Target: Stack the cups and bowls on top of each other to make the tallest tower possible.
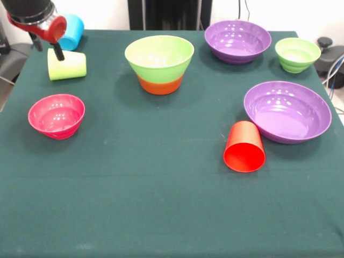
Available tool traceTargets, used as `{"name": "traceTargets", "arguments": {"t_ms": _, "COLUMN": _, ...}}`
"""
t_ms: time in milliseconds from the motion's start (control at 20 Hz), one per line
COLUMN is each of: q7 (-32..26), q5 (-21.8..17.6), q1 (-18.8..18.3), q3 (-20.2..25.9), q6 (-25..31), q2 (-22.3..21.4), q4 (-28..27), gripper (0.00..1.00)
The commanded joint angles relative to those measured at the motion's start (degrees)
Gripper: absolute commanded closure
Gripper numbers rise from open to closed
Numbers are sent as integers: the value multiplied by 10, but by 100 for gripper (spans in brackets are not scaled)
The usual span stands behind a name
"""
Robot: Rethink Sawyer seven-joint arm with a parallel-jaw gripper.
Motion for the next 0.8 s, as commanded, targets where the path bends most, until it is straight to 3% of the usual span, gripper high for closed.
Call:
{"name": "traceTargets", "arguments": {"t_ms": 50, "q7": -71, "q5": -3, "q1": 34, "q3": 4, "q6": 39, "q2": 69, "q4": -68, "gripper": 0}}
{"name": "traceTargets", "arguments": {"t_ms": 250, "q7": -67, "q5": 2, "q1": 41, "q3": -1, "q6": 50, "q2": 86, "q4": -83, "gripper": 0}}
{"name": "traceTargets", "arguments": {"t_ms": 800, "q7": 3, "q5": 8, "q1": 68, "q3": 10, "q6": -59, "q2": 78, "q4": -33, "gripper": 0}}
